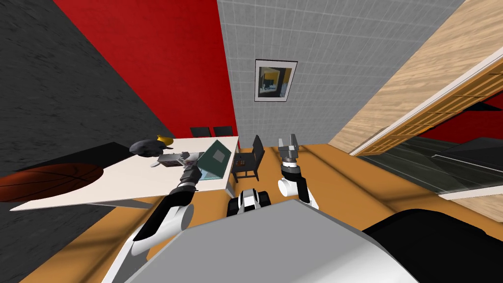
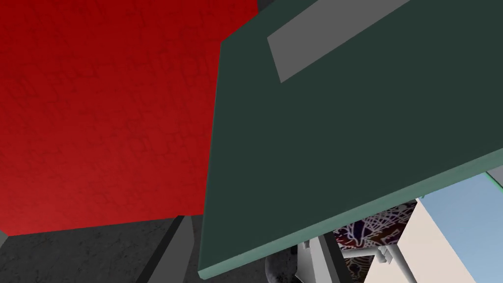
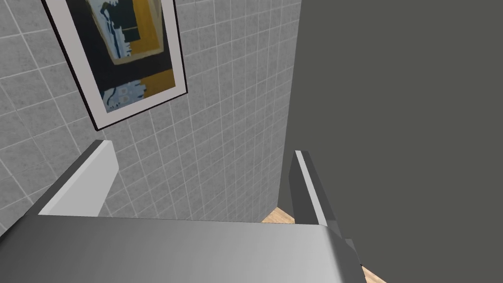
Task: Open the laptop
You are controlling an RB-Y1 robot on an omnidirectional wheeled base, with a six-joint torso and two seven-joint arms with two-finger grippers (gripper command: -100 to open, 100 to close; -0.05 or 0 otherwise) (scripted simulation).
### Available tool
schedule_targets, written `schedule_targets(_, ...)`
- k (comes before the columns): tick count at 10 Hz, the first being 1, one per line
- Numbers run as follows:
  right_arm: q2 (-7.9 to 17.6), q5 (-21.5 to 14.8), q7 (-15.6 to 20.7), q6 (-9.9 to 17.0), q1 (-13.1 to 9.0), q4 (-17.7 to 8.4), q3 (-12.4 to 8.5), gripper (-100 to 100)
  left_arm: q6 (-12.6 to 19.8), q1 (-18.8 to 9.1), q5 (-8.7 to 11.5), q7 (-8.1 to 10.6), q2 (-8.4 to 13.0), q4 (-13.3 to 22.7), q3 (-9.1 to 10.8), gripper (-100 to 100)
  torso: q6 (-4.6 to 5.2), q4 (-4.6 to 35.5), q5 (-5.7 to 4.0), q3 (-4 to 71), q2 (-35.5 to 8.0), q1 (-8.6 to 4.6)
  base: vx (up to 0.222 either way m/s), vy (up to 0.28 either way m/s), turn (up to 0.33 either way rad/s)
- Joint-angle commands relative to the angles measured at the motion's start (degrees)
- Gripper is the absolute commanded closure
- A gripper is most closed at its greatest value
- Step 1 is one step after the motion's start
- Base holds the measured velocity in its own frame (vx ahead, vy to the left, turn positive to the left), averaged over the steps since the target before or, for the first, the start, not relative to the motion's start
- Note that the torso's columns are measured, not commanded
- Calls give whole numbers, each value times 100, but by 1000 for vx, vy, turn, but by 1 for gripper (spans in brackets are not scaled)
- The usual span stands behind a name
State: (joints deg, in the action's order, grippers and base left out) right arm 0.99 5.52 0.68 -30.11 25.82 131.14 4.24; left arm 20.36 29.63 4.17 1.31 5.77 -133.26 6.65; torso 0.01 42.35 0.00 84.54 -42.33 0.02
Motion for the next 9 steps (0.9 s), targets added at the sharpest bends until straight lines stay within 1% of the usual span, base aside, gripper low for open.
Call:
schedule_targets(1, 0, 0, 0, 0, 0, 0, 0, 0, 177, -112, 298, 329, -215, 152, -80, 100, -4, 1, -2, 1, 0, 0, -3, 169, 30)
schedule_targets(3, 1, 0, 0, 0, 0, 0, -1, 0, 277, -187, 459, 500, -328, 253, -118, 100, -6, 2, 1, -1, -3, 9, -12, 148, 5)
schedule_targets(4, 0, 0, 0, 0, 0, 0, 0, 0, 237, -155, 410, 429, -277, 240, -104, 100, -6, 3, -5, -3, -7, -11, 0, 53, -1)
schedule_targets(5, -1, 0, 0, 0, 0, 0, 1, 0, 197, -245, 625, 655, -340, 525, -168, 100, -2, 5, -15, -4, -9, -39, -11, 87, 55)
schedule_targets(7, 0, 0, 0, 0, 0, 0, 0, 0, 139, -339, 829, 859, -402, 794, -233, 100, 0, 0, -1, -4, -9, -2, -15, 117, 19)
schedule_targets(9, 0, 0, 0, 0, 0, 0, 0, 0, 82, -432, 1033, 1063, -463, 1063, -298, 100, -4, -1, -3, 0, -2, -5, -14, 87, 27)
